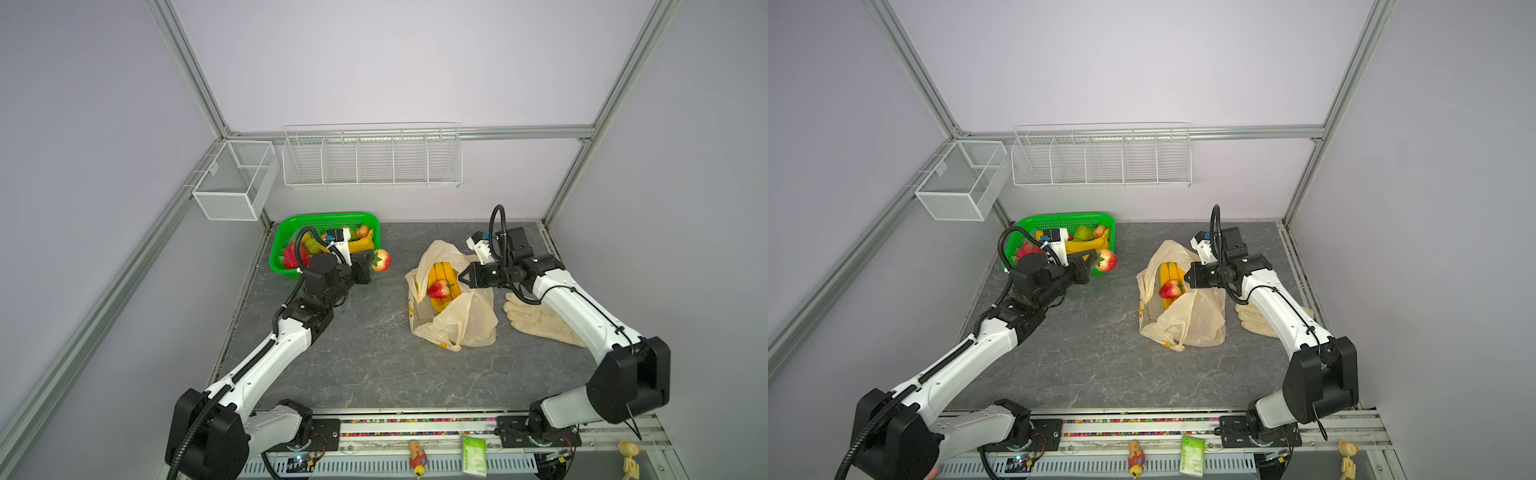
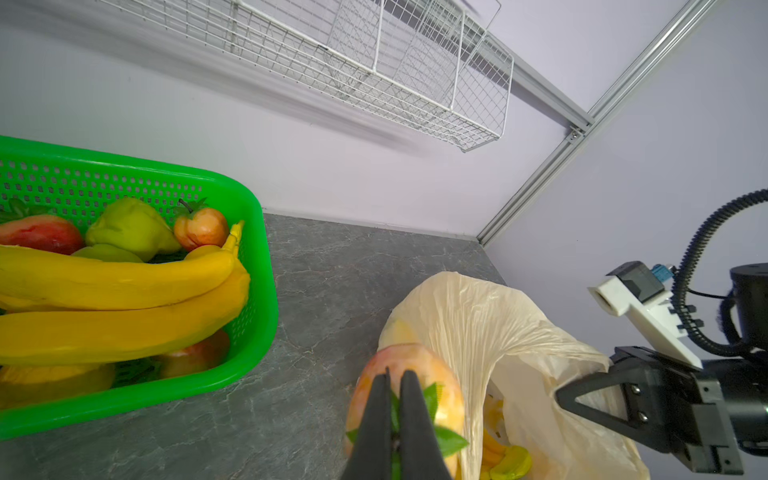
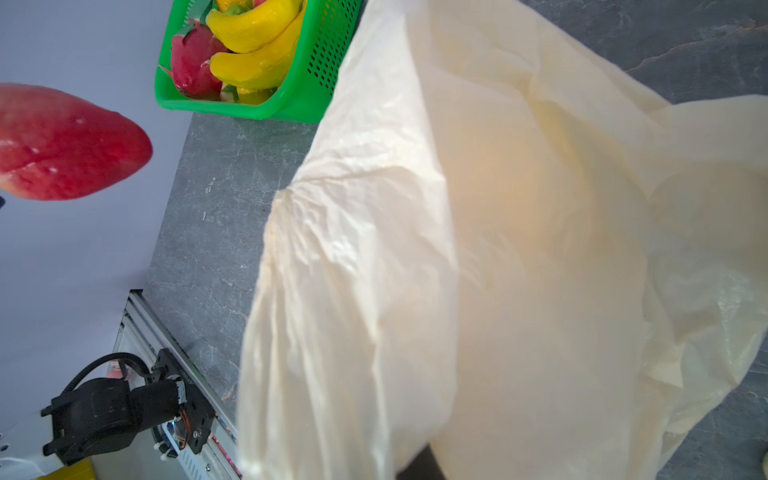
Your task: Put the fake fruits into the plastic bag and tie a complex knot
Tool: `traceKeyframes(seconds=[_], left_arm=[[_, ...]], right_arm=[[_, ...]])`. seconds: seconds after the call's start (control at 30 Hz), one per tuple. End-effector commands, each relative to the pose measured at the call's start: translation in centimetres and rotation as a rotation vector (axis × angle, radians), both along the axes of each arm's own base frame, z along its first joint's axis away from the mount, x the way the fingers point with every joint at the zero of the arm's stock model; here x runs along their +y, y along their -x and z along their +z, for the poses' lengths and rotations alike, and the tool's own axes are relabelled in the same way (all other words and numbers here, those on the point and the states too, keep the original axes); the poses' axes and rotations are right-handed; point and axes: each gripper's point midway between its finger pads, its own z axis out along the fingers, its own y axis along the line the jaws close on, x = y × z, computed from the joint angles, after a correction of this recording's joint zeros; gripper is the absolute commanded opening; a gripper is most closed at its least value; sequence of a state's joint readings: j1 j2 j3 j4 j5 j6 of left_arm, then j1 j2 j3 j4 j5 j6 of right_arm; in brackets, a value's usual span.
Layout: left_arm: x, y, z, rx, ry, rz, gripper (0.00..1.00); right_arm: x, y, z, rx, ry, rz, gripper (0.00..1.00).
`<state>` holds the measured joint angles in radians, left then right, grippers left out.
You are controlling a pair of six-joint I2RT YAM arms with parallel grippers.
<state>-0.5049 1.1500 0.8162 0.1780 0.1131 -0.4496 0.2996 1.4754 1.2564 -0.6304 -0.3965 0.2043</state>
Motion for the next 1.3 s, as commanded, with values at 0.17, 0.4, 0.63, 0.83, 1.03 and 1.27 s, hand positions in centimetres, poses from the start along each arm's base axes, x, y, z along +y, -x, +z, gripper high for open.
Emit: traceKeyframes(seconds=[0.17, 0.4, 0.63, 0.83, 1.03, 1.27], left_arm=[[-5.5, 6.8, 2.6, -0.106, 0.036, -0.238, 0.0], [-9.5, 8.1, 1.3, -0.114, 0.003, -0.367, 0.0], [-12.3, 5.4, -0.5, -0.098, -0.03, -0.352, 0.0], [-15.7, 2.6, -3.9, -0.095, -0.073, -0.33, 0.0], [-20.3, 2.2, -7.1, -0.082, -0.032, -0.373, 0.0], [-23.4, 2.6, -10.8, -0.018, 0.017, -0.402, 0.0]], right_arm=[[-0.7, 0.5, -0.1, -0.01, 0.037, 0.008, 0.06], [-0.7, 0.4, 0.2, -0.013, 0.037, 0.004, 0.07], [-0.1, 0.5, 0.8, -0.011, 0.004, 0.018, 0.06], [0.4, 0.8, 2.3, -0.027, -0.04, 0.033, 0.06], [0.7, 0.4, 3.3, -0.044, -0.07, 0.022, 0.06], [1.0, -0.4, 3.9, -0.055, -0.082, 0.016, 0.07]])
